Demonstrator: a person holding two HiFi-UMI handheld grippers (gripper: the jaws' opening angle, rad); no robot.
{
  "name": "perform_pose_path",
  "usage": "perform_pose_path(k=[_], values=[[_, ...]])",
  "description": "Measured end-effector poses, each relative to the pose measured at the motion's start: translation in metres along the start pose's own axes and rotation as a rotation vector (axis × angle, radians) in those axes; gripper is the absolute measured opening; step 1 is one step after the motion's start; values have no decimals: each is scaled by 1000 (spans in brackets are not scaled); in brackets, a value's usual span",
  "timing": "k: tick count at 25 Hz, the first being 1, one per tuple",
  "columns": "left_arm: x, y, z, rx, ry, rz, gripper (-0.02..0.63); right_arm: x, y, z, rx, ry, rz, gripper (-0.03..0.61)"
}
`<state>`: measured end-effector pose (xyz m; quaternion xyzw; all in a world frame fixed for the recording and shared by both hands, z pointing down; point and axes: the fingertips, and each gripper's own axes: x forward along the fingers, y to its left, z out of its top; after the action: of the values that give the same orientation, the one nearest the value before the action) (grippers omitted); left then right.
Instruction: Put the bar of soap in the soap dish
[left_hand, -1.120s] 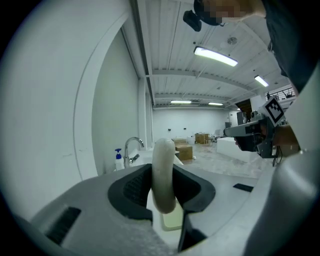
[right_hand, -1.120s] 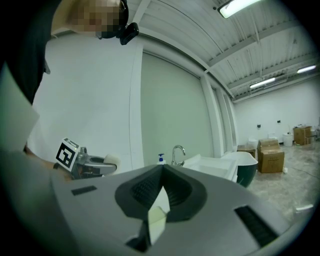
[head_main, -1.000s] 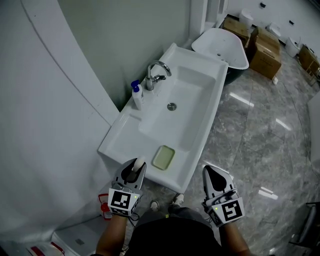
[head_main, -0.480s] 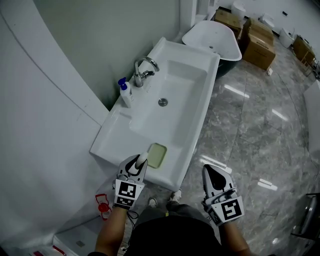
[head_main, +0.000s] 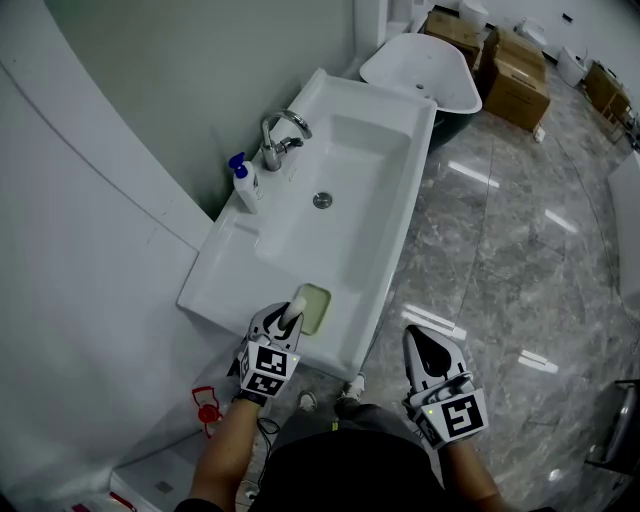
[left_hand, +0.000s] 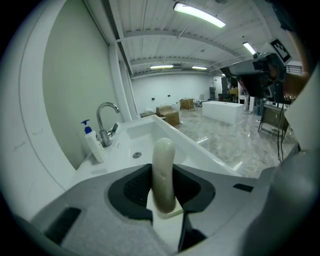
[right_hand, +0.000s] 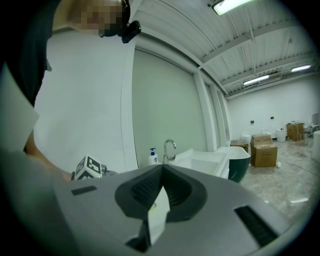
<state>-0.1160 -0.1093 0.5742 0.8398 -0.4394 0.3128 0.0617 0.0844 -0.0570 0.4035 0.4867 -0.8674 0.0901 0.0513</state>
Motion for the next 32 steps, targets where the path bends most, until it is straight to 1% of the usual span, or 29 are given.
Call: perform_pose_path(k=[14,26,32], values=[[35,-6,-30,6,125,-16,115,-4,-9,-11,22,10,-13,11],[62,-9,-40,-2,192,-21,115,-13,-24,-16,37,14,-40,11],[72,-13,-47,17,240,-28,115,-19,-35,-18,45,11,-61,11]])
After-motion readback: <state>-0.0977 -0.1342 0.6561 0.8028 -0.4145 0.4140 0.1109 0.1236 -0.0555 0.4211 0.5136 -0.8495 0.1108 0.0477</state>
